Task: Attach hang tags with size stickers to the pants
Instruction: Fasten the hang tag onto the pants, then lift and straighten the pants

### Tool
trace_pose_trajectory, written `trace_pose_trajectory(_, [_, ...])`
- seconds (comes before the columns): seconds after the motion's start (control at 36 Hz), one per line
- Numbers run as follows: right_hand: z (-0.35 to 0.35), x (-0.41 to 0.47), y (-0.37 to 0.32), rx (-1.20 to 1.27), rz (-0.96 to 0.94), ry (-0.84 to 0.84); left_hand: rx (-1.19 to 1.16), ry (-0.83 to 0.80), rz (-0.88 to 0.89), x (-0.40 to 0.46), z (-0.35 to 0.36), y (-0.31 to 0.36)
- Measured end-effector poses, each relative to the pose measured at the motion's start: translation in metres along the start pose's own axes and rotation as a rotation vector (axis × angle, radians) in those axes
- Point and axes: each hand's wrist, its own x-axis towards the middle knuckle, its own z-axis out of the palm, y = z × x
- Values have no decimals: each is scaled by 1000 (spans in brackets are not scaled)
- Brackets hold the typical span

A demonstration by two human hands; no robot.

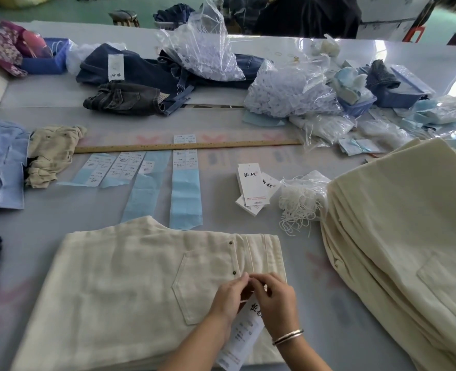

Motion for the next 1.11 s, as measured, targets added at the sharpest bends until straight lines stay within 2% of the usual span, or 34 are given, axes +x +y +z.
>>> trace_pose_trajectory(0.08, [5, -7, -1, -65, -66, 55, -32, 14, -27, 2, 6, -2])
trace_pose_trajectory(0.22, [9, -16, -2, -14, -93, 32, -21, 65, -27, 5, 9, -3])
trace_pose_trajectory(0.31, [6, -13, 0, 0, -63, -1, 100, 51, 4, 8, 5, 1])
trace_pose_trajectory(0.36, [4, -9, 1, 15, -26, 1, 223, 119, 73, 12, -13, 8])
trace_pose_trajectory(0.44, [0, -4, 0, -1, -15, 15, 629, 433, 253, 25, -75, 21])
trace_pose_trajectory(0.5, [-1, -1, -2, -17, -46, 4, 846, 752, 229, 20, -132, 29])
trace_pose_trajectory(0.56, [0, 1, -7, -28, -85, -29, 846, 1015, 142, 6, -192, 33])
trace_pose_trajectory(0.64, [9, -1, -20, -60, -136, -126, 732, 1211, -24, -19, -272, 29])
trace_pose_trajectory(0.67, [15, -3, -27, -68, -150, -171, 714, 1207, -77, -29, -295, 28])
trace_pose_trajectory(0.72, [28, -7, -42, -88, -198, -260, 715, 1063, -143, -44, -323, 27])
trace_pose_trajectory(0.78, [43, -12, -65, -136, -284, -388, 695, 915, -124, -57, -331, 28])
trace_pose_trajectory(0.86, [66, -15, -105, -171, -484, -605, 625, 773, 77, -69, -320, 42])
trace_pose_trajectory(0.92, [77, -15, -132, -211, -660, -687, 632, 696, 246, -83, -301, 59])
trace_pose_trajectory(1.0, [83, -6, -176, -246, -882, -625, 758, 525, 468, -120, -256, 93])
trace_pose_trajectory(1.06, [76, 1, -205, -230, -998, -482, 768, 324, 610, -148, -221, 115])
trace_pose_trajectory(1.11, [58, 9, -226, -163, -1046, -328, 819, 229, 715, -171, -194, 133])
